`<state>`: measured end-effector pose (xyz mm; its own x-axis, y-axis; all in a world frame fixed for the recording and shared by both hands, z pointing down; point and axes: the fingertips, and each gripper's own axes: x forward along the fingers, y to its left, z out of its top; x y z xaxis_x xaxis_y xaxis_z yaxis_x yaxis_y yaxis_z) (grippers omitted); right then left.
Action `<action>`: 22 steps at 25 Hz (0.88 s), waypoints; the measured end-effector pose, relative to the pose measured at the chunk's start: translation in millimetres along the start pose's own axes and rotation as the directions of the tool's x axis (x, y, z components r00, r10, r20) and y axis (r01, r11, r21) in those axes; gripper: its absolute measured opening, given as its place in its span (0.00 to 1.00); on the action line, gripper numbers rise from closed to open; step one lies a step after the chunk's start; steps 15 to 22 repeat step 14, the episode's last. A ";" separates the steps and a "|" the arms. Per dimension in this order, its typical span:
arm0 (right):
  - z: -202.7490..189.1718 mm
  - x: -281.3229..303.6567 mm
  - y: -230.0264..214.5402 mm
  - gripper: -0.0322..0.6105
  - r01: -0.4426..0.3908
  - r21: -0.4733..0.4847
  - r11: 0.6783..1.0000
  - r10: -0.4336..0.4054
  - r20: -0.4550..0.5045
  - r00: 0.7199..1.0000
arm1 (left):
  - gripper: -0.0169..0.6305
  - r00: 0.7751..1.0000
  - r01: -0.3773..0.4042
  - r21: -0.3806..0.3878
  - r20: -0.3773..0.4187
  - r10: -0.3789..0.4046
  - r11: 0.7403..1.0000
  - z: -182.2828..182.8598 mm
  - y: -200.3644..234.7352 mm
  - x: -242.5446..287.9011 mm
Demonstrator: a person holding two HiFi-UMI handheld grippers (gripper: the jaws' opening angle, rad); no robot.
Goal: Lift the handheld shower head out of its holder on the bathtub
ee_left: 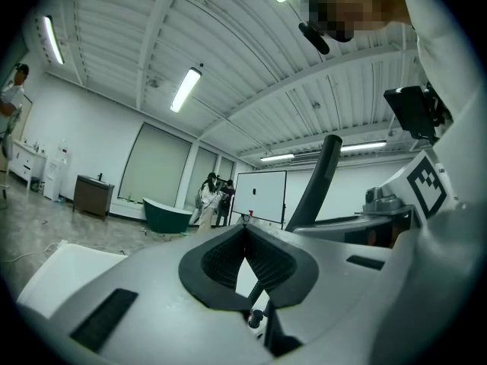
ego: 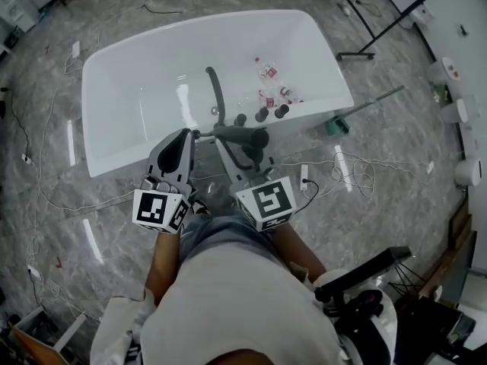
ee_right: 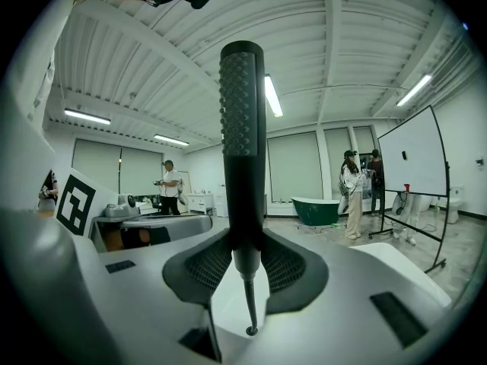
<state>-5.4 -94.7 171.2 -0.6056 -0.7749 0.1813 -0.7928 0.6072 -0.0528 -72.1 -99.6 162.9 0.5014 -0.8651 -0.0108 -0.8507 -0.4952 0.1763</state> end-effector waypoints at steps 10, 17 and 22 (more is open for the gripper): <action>-2.0 -6.6 9.9 0.25 -0.019 0.008 1.000 0.019 0.001 1.000 | 0.05 1.000 0.000 -0.009 -0.022 -0.001 1.000 -10.2 -1.8 -8.0; -10.5 -7.2 3.9 0.25 -0.021 0.015 1.000 0.021 0.010 1.000 | 0.05 1.000 -0.009 -0.011 -0.030 0.009 1.000 -20.3 -2.9 -7.2; -10.5 -7.2 3.9 0.25 -0.021 0.015 1.000 0.021 0.010 1.000 | 0.05 1.000 -0.009 -0.011 -0.030 0.009 1.000 -20.3 -2.9 -7.2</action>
